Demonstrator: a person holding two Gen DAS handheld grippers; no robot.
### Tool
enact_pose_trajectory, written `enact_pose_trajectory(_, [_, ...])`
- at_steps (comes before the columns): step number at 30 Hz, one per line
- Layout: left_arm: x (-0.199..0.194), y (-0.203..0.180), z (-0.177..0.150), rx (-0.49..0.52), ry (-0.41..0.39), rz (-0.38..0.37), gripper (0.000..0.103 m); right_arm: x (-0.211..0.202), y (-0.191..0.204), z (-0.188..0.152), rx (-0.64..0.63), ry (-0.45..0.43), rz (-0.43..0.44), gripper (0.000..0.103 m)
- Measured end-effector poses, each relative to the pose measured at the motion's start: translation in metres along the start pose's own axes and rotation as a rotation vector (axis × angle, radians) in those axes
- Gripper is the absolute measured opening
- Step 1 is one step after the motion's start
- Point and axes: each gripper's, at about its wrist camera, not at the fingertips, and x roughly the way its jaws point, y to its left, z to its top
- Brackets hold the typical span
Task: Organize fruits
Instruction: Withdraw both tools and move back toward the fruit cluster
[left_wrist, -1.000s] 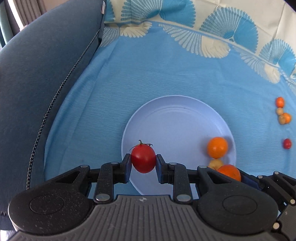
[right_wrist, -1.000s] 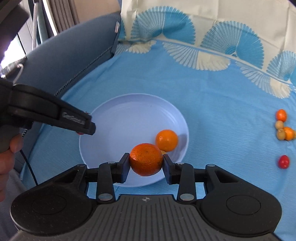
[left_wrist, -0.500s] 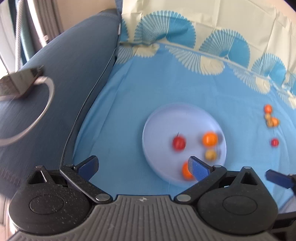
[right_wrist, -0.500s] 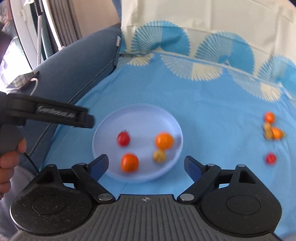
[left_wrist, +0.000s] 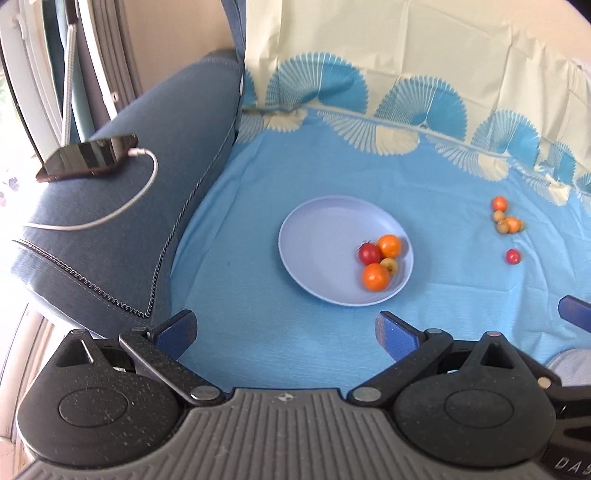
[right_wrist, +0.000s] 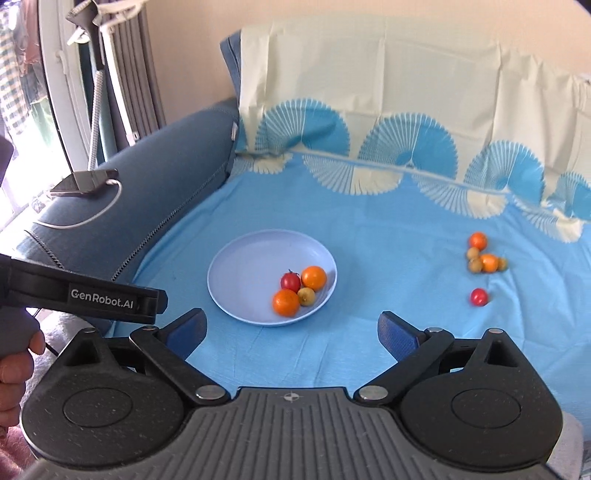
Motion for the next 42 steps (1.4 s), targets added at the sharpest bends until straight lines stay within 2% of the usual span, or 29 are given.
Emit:
enact_pose_trajectory(9, [-0.034, -0.008, -0.009, 0.015, -0.058, -0.001, 0.102, -0.033, 0.002, -0.006, -0.009, -0.072, -0.005, 0.1])
enact_pose_trajectory(20, [-0.053, -0.004, -0.013, 0.013, -0.102, -0.003, 0.102, -0.058, 0.008, -0.011, -0.034, -0.121, -0.001, 0.1])
enact_pose_trajectory(42, [-0.049, -0.013, -0.009, 0.04, -0.092, -0.013, 0.102, -0.058, 0.007, -0.013, -0.032, -0.121, -0.004, 0.1])
